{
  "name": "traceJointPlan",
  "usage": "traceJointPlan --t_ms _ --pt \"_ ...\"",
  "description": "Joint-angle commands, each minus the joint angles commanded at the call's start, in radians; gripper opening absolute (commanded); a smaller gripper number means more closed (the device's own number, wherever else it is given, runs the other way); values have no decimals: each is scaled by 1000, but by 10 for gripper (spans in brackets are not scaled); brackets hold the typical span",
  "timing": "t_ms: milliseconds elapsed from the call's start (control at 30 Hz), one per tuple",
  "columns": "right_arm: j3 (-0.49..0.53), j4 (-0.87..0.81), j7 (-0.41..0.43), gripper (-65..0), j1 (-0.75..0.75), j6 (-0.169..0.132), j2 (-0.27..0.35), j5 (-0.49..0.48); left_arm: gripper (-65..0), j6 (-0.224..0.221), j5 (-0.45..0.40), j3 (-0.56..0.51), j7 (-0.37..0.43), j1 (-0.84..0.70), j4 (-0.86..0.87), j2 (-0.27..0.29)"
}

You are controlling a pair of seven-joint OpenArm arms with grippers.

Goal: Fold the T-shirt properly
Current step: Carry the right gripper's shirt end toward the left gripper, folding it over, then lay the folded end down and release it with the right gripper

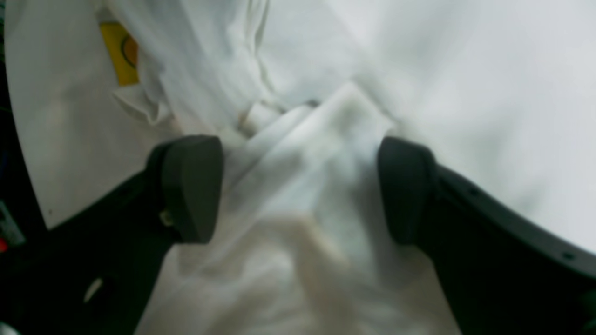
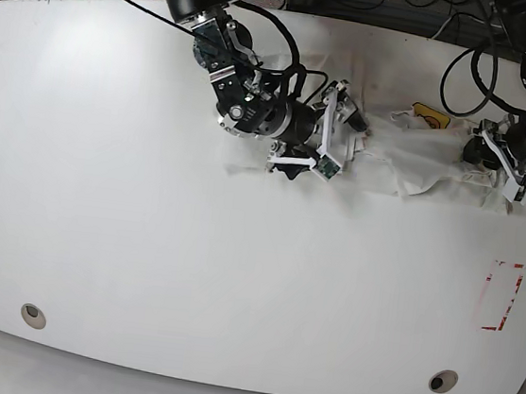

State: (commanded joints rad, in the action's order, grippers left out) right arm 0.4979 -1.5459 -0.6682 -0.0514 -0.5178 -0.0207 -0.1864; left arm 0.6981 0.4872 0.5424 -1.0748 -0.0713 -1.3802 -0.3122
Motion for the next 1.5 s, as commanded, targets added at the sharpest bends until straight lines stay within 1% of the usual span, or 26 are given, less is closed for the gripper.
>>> traceJointPlan --t_ms 133,233,267,333,367,400,467,500,533,567,600,667,733,867,1100,1267,1500 --pt "3 37 84 -154 6 0 2 34 -390 0 0 0 0 0 0 0" --pt "3 51 107 -162 8 0 2 66 -390 0 0 0 0 0 0 0" --pt "2 55 114 -185 8 0 2 75 -390 0 0 0 0 0 0 0" --pt "2 55 115 -244 8 0 2 83 -390 0 0 0 0 0 0 0" --pt "2 51 115 -319 8 0 3 86 -390 0 0 0 0 0 0 0" --pt "2 51 115 -349 8 0 3 86 -390 0 0 0 0 0 0 0" --pt "2 51 115 -477 6 0 5 87 -390 0 0 0 0 0 0 0" --pt "2 51 115 -518 6 0 5 87 -390 0 0 0 0 0 0 0" --pt "0 51 115 -591 6 0 6 87 -390 0 0 0 0 0 2 0" --pt "0 51 115 -637 5 0 6 87 -390 0 0 0 0 0 2 0" --pt "0 49 114 -650 5 0 6 87 -390 0 0 0 0 0 2 0" --pt "0 43 112 -647 5 0 6 87 -390 0 0 0 0 0 2 0" --pt "0 11 110 -625 9 0 6 87 -390 0 0 0 0 0 2 0" --pt "0 -60 100 -639 34 0 8 87 -390 0 0 0 0 0 2 0" --pt "-9 -176 23 -640 34 2 8 89 -390 0 0 0 0 0 3 0" --pt "-57 -178 20 -637 31 2 0 89 -390 0 0 0 0 -2 3 0" --pt "-60 -127 20 -636 -2 2 0 83 -390 0 0 0 2 -15 0 0"
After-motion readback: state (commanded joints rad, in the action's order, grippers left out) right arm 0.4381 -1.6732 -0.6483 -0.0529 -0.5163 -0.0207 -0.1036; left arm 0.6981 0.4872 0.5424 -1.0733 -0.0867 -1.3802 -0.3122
